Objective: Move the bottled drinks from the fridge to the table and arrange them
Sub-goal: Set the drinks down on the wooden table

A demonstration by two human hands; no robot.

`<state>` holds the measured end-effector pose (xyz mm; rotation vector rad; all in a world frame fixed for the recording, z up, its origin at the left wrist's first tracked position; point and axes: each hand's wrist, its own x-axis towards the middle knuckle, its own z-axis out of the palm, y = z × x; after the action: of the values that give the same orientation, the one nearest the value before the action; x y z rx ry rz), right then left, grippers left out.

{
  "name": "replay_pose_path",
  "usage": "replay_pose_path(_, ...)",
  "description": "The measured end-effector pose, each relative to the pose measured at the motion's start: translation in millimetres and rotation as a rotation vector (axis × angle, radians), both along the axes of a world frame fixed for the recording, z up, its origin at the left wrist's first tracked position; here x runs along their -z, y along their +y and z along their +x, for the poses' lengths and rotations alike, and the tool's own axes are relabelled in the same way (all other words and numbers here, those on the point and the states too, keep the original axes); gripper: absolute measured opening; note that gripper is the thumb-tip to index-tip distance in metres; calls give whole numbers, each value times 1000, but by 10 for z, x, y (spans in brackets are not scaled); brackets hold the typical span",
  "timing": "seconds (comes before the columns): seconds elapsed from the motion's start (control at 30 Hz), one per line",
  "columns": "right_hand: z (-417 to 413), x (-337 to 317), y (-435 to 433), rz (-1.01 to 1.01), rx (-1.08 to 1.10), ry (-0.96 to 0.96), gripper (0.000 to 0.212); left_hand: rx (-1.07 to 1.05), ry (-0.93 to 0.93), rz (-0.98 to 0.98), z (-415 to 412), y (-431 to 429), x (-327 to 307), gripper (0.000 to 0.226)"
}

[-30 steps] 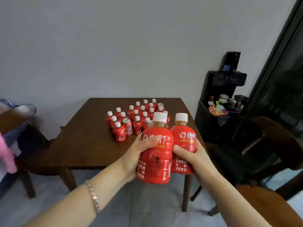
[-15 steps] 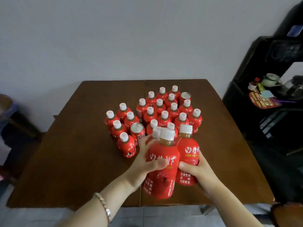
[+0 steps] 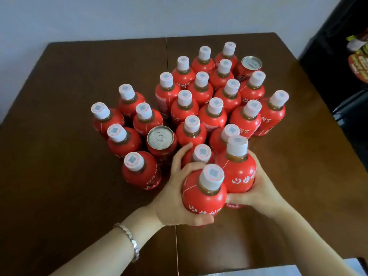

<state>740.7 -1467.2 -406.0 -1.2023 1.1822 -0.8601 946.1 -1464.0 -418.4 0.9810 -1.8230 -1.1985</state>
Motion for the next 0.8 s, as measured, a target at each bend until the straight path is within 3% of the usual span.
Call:
replay_pose_path(0.1, 38, 195, 101, -60, 7, 116, 102, 7, -161, -76, 98, 57, 235, 85)
replay_pose_path(0.23, 136, 365, 230, -166, 214, 187, 92, -35, -262, -64, 108, 116, 318, 92)
replay_pose_path(0.37, 231, 362, 265, -142, 365, 426, 87, -337, -374, -112, 67, 318, 319, 88)
replay_pose_path(0.43, 270, 293, 307, -94, 389, 489, 94, -473, -421, -104, 23, 439, 271, 91)
replay_pose_path(0.57, 293, 193, 412, 111, 330, 534, 89, -595, -385, 220, -31, 561, 151, 85)
replay_pose_path(0.8, 362, 42, 384, 239, 256, 473, 79, -661, -246, 607, -262, 557, -61, 93)
